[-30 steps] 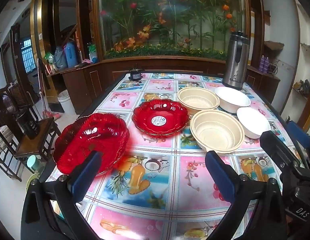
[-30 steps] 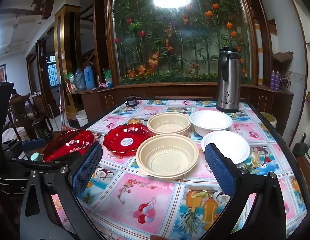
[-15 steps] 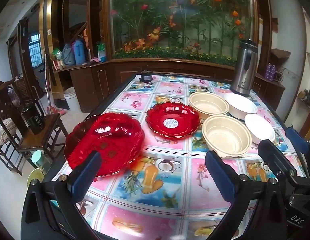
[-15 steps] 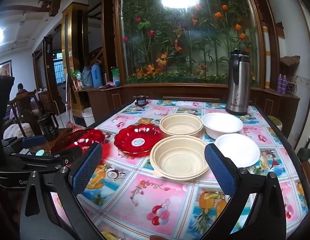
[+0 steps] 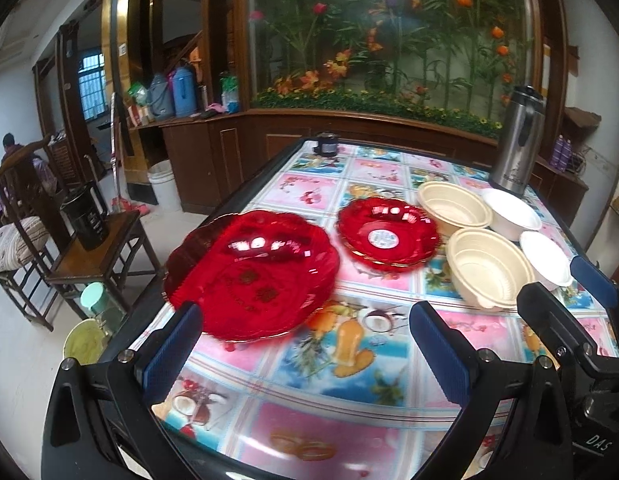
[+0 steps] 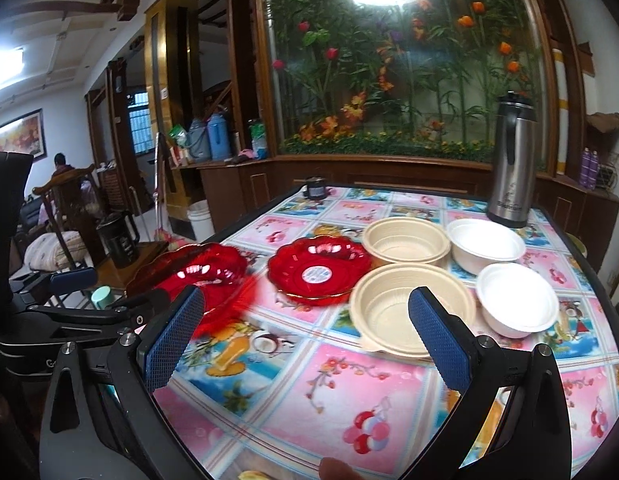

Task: Organize plates and bowls
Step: 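Move the left tool toward the stack of large red plates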

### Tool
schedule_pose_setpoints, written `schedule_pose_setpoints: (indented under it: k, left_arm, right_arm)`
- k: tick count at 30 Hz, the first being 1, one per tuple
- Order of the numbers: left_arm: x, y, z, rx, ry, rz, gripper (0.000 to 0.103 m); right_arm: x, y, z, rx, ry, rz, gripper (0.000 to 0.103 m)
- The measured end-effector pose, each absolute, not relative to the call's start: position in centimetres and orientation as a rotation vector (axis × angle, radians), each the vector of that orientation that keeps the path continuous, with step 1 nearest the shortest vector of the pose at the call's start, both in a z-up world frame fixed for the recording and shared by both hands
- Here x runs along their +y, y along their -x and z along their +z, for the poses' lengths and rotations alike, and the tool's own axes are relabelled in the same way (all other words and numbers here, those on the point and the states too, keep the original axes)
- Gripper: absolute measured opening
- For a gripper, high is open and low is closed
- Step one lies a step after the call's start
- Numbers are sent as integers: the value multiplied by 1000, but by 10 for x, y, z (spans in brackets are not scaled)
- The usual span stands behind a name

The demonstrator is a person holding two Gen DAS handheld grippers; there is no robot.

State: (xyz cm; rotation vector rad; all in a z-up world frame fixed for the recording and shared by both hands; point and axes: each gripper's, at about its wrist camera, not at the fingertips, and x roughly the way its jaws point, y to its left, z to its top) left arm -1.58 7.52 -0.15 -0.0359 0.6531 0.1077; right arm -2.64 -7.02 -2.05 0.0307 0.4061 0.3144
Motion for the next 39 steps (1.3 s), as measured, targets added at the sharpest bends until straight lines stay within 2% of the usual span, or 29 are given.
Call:
schedule_pose_setpoints:
  k: [10,15,24,26,28,32,36,39]
  left_arm:
    - [124,20,-6,646,117,172,103]
    - [145,22,-7,636,156,203,103]
    - [172,20,-13,644,193,259,103]
    - [179,20,-15,647,203,269,103]
    - [183,19,-17,651,211,275,103]
    - [190,19,-20,659,217,286,103]
    - [200,18,-22,662,233,294,103]
    - [204,18,-23,667,244,297,103]
  right_arm:
    - [-34,-7,-27,522,-60,396,103]
    - [-15,-18,-29,557,-63,442,96]
    - [5,-38,-34,614,-101,468,96]
    - [9,-42,-35,629,-114,466,93]
    - [12,-47,-37,652,-127,470,85]
    - [21,-54,-44,683,-136,475,81]
    - [29,-58,-47,708,-127,481,69]
    - [31,-61,-47,724,-133,481,68]
